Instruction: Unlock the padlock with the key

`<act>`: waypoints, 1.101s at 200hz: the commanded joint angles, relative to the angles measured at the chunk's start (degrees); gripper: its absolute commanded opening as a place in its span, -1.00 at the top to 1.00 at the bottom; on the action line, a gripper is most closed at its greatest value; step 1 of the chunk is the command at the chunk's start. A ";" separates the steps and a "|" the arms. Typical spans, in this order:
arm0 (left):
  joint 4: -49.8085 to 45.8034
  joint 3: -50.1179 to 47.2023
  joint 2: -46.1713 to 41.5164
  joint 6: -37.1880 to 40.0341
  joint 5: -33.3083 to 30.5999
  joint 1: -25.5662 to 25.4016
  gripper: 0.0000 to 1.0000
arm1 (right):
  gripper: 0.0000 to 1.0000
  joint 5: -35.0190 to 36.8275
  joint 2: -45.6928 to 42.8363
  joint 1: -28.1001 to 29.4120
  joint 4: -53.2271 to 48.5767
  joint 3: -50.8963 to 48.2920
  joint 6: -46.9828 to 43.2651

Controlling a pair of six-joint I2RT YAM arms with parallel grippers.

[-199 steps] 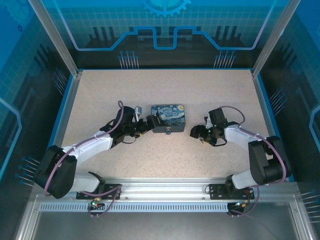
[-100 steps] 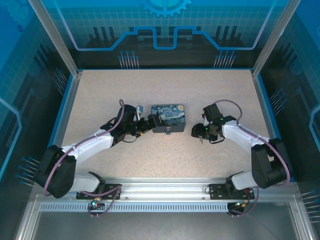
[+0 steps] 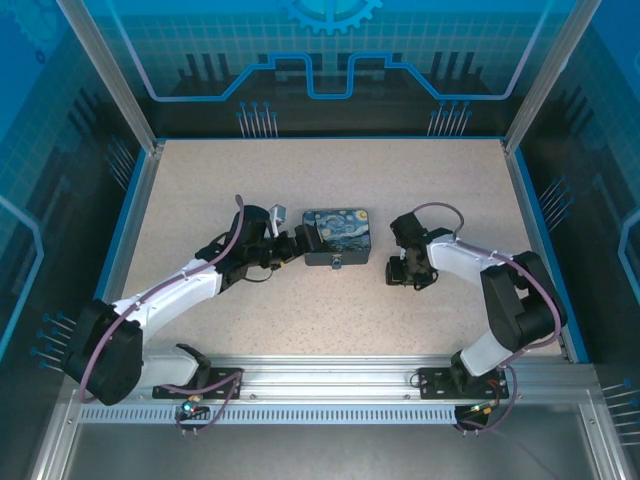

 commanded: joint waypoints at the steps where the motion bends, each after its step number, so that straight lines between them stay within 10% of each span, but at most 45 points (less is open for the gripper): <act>1: -0.67 1.43 -1.21 0.97 0.14 -0.36 -0.98 | 0.06 1.01 1.92 0.69 -1.41 1.79 -0.68; 122: 0.80 0.75 -0.35 0.44 0.93 -0.31 -0.98 | 0.35 1.95 6.57 1.13 -2.12 6.19 -2.17; 188: 0.93 0.64 -0.16 0.33 1.20 -0.38 -0.98 | 1.00 1.22 5.61 1.23 -2.65 6.08 -3.22; 220: 0.69 0.71 0.04 0.39 1.15 -0.38 -0.98 | 1.00 0.73 3.76 1.21 -2.73 5.06 -3.21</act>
